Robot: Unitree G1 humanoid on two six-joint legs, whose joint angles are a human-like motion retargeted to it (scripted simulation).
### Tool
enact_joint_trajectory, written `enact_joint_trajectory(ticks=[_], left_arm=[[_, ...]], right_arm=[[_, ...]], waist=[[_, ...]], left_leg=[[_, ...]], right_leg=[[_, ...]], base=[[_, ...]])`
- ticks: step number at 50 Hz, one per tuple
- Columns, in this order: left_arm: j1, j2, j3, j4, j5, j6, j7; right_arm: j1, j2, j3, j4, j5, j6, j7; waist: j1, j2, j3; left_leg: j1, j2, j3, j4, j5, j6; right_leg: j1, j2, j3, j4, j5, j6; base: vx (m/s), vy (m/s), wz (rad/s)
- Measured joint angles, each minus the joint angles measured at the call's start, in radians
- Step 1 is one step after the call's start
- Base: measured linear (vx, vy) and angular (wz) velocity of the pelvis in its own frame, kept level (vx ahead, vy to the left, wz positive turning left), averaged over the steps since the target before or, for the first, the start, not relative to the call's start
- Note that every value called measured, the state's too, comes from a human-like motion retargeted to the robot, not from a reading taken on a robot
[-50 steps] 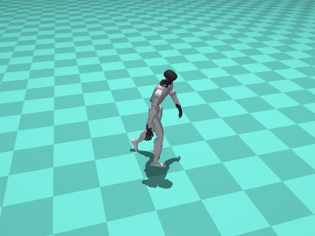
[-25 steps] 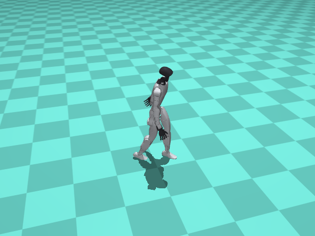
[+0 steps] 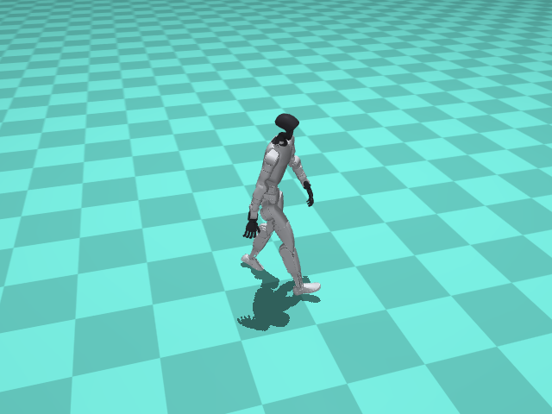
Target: Stand up
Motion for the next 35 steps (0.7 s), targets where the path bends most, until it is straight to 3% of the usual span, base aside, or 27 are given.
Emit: enact_joint_trajectory(ticks=[3,5,8,10,12,13,15,17,19,22,25,30,32,35], left_arm=[[-0.022,-0.011,-0.003,-0.017,-0.013,-0.030,0.022],[-0.009,-0.030,-0.004,-0.025,-0.018,-0.041,0.035],[0.027,-0.043,-0.004,-0.028,-0.017,-0.059,0.037],[0.070,-0.045,0.004,-0.017,0.007,-0.063,0.038],[0.108,-0.044,-0.002,0.020,0.019,-0.040,0.051],[0.123,-0.040,-0.002,0.047,0.015,-0.025,0.052],[0.148,-0.031,0.003,0.099,0.019,-0.004,0.029],[0.188,-0.011,0.014,0.145,0.062,0.026,-0.028],[0.245,-0.009,0.055,0.164,0.127,0.066,-0.045],[0.342,-0.013,0.120,0.188,0.168,0.105,-0.002],[0.432,-0.004,0.155,0.209,0.134,0.115,0.017],[0.538,-0.028,0.247,0.255,0.115,0.139,-0.027],[0.558,-0.033,0.268,0.279,0.102,0.152,-0.036],[0.579,-0.036,0.293,0.309,0.084,0.169,-0.047]], right_arm=[[0.014,0.002,-0.025,0.015,0.006,0.000,0.009],[0.034,-0.004,-0.034,0.028,0.008,0.002,0.014],[0.027,-0.013,-0.043,0.051,0.009,0.013,0.023],[0.014,-0.011,-0.048,0.079,0.005,0.024,0.038],[-0.012,-0.010,-0.044,0.103,0.006,0.041,0.068],[-0.032,-0.014,-0.027,0.112,0.011,0.050,0.082],[-0.070,-0.022,0.007,0.122,0.029,0.066,0.100],[-0.113,-0.017,0.032,0.124,0.048,0.075,0.109],[-0.145,-0.012,0.047,0.101,0.042,0.067,0.112],[-0.181,-0.008,0.076,0.027,0.017,0.045,0.107],[-0.211,0.004,0.112,-0.051,0.004,0.008,0.082],[-0.280,-0.002,0.135,-0.145,-0.029,-0.034,0.069],[-0.292,0.000,0.133,-0.165,-0.038,-0.045,0.070],[-0.288,0.014,0.136,-0.177,-0.046,-0.056,0.070]], waist=[[0.002,-0.002,-0.009],[0.000,-0.015,-0.030],[-0.028,-0.045,-0.059],[-0.022,-0.069,-0.087],[-0.049,-0.083,-0.076],[-0.046,-0.096,-0.071],[-0.016,-0.135,-0.073],[-0.034,-0.147,-0.075],[-0.028,-0.141,-0.072],[0.060,-0.150,-0.046],[0.131,-0.133,-0.048],[0.172,-0.071,-0.038],[0.149,-0.072,-0.049],[0.158,-0.081,-0.067]], left_leg=[[0.068,-0.038,-0.010,0.042,0.013,-0.032],[0.116,-0.123,-0.005,0.049,0.074,-0.032],[0.147,-0.251,0.031,0.133,0.237,-0.032],[0.106,-0.299,0.173,0.251,0.425,-0.032],[-0.004,-0.249,0.320,0.500,0.542,-0.032],[-0.074,-0.212,0.383,0.634,0.554,-0.032],[-0.173,-0.231,0.424,0.779,0.553,-0.032],[-0.242,-0.220,0.342,0.836,0.435,-0.032],[-0.288,-0.225,0.267,0.791,0.410,-0.032],[-0.360,-0.295,0.164,0.659,0.310,-0.032],[-0.447,-0.252,0.046,0.448,0.229,-0.009],[-0.509,-0.139,0.128,-0.071,0.163,0.255],[-0.505,-0.168,0.142,-0.211,0.154,0.344],[-0.493,-0.175,0.088,-0.189,0.172,0.353]], right_leg=[[0.023,0.003,-0.009,-0.080,-0.022,0.000],[0.048,-0.073,-0.012,-0.039,0.006,0.000],[0.076,-0.166,0.003,-0.004,0.116,-0.001],[0.081,-0.176,0.174,0.051,0.112,-0.004],[0.097,-0.254,0.012,0.137,0.085,-0.031],[0.111,-0.261,0.019,0.165,0.057,-0.055],[0.147,-0.276,0.100,0.178,0.002,-0.063],[0.222,-0.238,0.088,0.159,-0.016,-0.119],[0.298,-0.210,0.027,0.126,-0.023,-0.157],[0.399,-0.151,0.073,0.087,-0.026,-0.193],[0.466,-0.051,0.084,0.038,0.002,-0.246],[0.580,0.049,0.120,0.032,0.003,-0.257],[0.616,0.059,0.101,0.030,0.015,-0.255],[0.658,0.084,0.109,0.069,0.064,-0.252]], base=[[0.87,0.12,-0.13],[1.07,0.71,0.09],[1.03,0.68,0.52],[1.08,0.56,0.70],[0.81,0.30,0.89],[0.80,-0.06,0.02],[0.87,-0.24,-0.51],[0.90,-0.49,0.25],[0.96,-0.37,-0.15],[0.86,-0.15,-1.45],[0.84,-0.21,-1.18],[0.74,0.20,-0.44],[0.79,0.24,0.35],[0.92,0.27,-0.48]])
